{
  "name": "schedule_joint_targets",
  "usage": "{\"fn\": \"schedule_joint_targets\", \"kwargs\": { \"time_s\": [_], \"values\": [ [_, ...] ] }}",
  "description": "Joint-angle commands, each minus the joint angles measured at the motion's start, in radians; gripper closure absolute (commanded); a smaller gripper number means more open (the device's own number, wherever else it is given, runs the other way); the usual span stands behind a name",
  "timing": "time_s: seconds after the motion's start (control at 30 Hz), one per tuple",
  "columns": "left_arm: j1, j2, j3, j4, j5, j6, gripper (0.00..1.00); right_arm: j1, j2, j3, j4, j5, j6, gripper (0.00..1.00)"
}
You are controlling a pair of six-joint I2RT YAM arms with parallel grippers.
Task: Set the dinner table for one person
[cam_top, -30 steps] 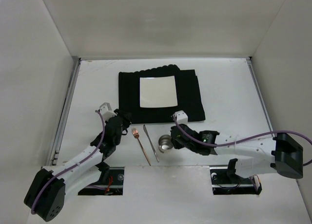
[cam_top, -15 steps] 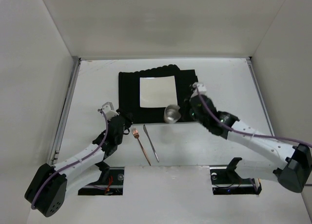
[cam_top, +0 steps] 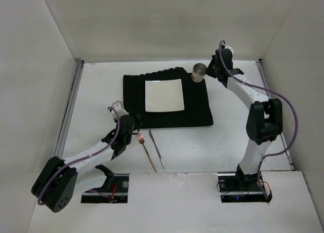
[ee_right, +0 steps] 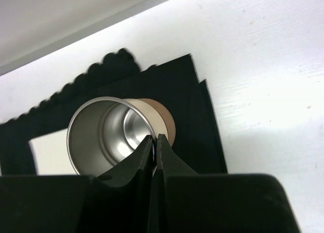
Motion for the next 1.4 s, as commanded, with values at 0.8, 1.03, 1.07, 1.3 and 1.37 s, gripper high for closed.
{"fn": "schedule_joint_targets", "kwargs": {
  "time_s": [0.8, 1.03, 1.07, 1.3, 1.37],
  "values": [
    [-0.264, 0.045, 0.125, -0.171, -0.120, 0.022, 0.61, -0.033, 0.244, 0.248, -0.052, -0.022, 0.017, 0.54],
    [-0.442, 0.042, 0.241, -0.459, -0.227, -0.165, 0.61, -0.032, -0.072, -0.077, 0.080, -0.011, 0.027, 0.47],
    [-0.470, 0.063, 0.267, -0.508, -0.234, -0.212, 0.60, -0.036, -0.128, -0.147, 0.107, -0.011, 0.036, 0.48],
    [-0.599, 0.229, 0.367, -0.706, -0.221, -0.453, 0.62, -0.032, -0.514, -0.614, 0.273, -0.011, 0.117, 0.86],
    [-0.613, 0.258, 0.381, -0.754, -0.189, -0.524, 0.63, -0.006, -0.584, -0.694, 0.293, -0.010, 0.128, 0.88]
  ]
}}
